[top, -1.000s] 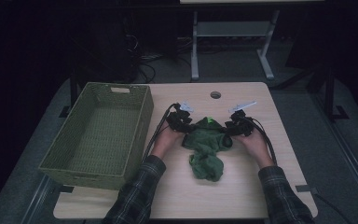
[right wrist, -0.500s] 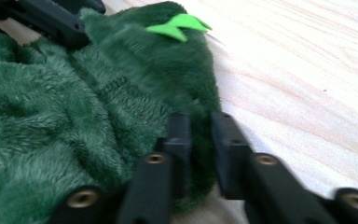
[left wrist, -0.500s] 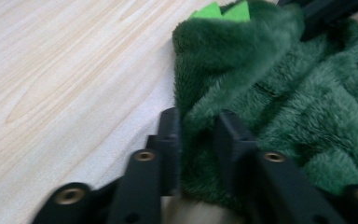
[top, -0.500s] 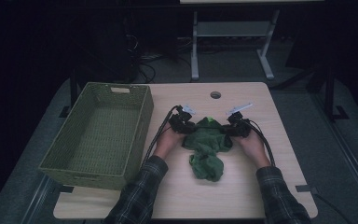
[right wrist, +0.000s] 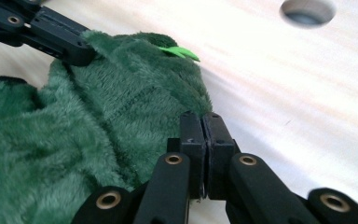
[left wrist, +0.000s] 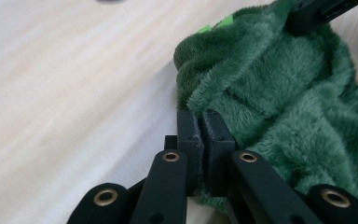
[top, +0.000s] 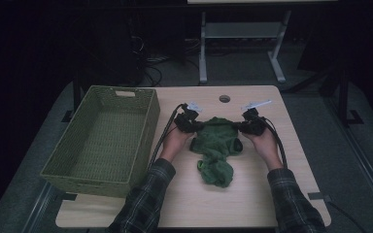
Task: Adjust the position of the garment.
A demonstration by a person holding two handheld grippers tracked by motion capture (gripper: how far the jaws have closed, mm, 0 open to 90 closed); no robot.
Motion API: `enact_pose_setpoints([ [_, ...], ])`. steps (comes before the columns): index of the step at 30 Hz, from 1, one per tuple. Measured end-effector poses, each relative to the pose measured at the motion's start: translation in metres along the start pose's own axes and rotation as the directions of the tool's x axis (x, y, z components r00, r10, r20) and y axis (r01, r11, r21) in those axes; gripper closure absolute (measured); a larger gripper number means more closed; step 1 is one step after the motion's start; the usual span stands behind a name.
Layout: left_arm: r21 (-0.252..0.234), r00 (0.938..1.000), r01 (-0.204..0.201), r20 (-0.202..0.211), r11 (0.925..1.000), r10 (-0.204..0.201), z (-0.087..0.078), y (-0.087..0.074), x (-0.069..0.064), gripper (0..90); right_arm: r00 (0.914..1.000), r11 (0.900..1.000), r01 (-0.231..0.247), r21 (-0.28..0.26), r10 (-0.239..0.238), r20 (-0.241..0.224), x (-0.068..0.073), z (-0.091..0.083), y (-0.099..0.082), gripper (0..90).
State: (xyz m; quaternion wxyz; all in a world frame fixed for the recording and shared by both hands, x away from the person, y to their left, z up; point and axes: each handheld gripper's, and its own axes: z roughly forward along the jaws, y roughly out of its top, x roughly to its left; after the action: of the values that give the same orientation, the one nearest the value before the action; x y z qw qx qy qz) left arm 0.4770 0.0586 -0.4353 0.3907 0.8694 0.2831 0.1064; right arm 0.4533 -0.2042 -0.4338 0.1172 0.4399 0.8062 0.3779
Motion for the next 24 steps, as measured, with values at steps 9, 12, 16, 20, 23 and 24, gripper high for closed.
enact_pose_setpoints([
  [9,-0.101,1.0,-0.001,-0.008,0.9948,0.0,-0.026,0.028,0.0,86.7,0.9995,0.9966,0.026,-0.078,-0.024,0.019,-0.001,-0.023,0.029,88.3],
  [12,-0.113,0.9998,-0.018,0.001,0.9934,0.018,-0.031,0.028,-0.007,86.7,0.9995,0.9956,0.031,-0.088,-0.031,0.001,0.001,-0.027,0.026,88.3],
  [16,-0.13,0.9992,-0.034,0.015,0.991,0.037,-0.038,0.023,-0.016,86.6,0.9983,0.993,0.053,-0.105,-0.055,-0.016,0.006,-0.034,0.016,88.3],
  [20,-0.163,0.9989,-0.025,0.036,0.9864,0.031,-0.047,0.017,-0.022,86.6,0.9971,0.9902,0.063,-0.125,-0.068,-0.033,0.01,-0.043,0.007,88.2],
  [23,-0.177,0.9978,-0.035,0.049,0.9836,0.044,-0.052,0.012,-0.029,86.6,0.9954,0.9905,0.071,-0.118,-0.078,-0.055,0.015,-0.047,0.001,88.1],
  [24,-0.183,0.9974,-0.038,0.053,0.9825,0.048,-0.054,0.01,-0.032,86.6,0.9945,0.9888,0.083,-0.124,-0.09,-0.053,0.017,-0.049,-0.002,88.1],
])
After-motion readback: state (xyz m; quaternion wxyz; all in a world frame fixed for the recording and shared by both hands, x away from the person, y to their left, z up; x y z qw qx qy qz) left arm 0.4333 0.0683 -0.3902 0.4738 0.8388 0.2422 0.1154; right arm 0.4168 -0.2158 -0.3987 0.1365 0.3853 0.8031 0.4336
